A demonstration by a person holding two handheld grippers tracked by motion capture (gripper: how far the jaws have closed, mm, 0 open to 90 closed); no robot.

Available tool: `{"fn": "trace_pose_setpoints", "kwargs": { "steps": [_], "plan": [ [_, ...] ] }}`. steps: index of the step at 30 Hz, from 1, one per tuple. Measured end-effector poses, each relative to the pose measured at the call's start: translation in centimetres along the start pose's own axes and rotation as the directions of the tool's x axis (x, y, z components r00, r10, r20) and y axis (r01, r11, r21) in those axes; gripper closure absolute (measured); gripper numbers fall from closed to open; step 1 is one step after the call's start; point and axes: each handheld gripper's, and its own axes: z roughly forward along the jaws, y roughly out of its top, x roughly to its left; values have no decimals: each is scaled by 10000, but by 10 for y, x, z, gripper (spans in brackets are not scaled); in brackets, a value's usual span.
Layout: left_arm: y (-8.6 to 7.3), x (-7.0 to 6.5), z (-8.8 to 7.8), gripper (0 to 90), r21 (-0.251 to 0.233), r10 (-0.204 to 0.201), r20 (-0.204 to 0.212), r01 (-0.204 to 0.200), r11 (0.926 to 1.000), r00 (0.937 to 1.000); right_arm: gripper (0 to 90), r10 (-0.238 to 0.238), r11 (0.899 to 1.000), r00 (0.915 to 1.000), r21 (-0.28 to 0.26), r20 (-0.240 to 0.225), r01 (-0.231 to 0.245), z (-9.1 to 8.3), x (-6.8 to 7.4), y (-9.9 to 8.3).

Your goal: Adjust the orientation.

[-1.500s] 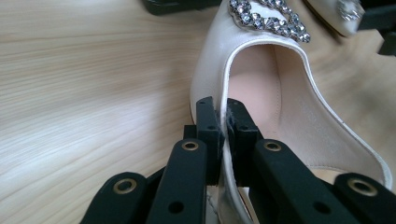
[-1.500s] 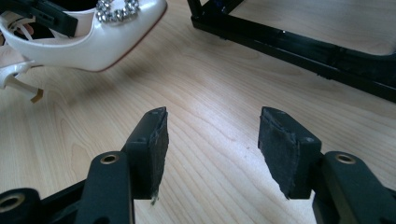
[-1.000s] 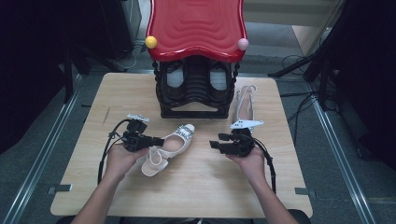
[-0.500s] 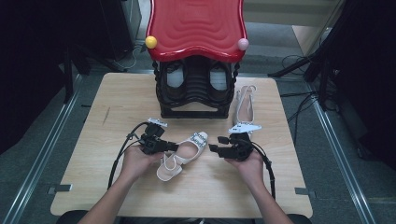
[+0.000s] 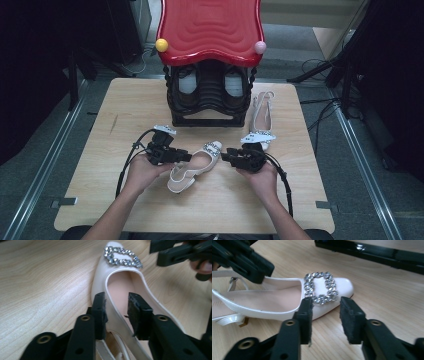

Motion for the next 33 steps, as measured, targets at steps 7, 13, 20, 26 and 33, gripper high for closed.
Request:
{"fn": "trace_pose_setpoints", "kwargs": {
  "steps": [7, 13, 20, 26, 33],
  "plan": [
    [2, 1, -16, 497, -384, 99, -86, -102, 9992, 9999, 900, -288, 9973, 9973, 649, -674, 331, 16, 10, -5],
    [-2, 10, -25, 475, -524, -81, -142, 74, 9986, 9999, 900, -394, 9947, 9972, 918, -643, 453, 26, 13, -4],
    [-11, 17, -33, 465, -747, -441, -177, 426, 9963, 9989, 900, -324, 9953, 9978, 892, -574, 374, 29, 9, 0],
    [-18, 20, -37, 464, -730, -645, -318, 620, 9954, 9974, 900, -143, 9954, 9978, 933, -645, 203, 34, 4, 5],
    [-31, 23, -46, 462, -924, -929, -600, 871, 9919, 9939, 900, -62, 9951, 9975, 980, -699, 131, 44, 1, 14]
  ]
}}
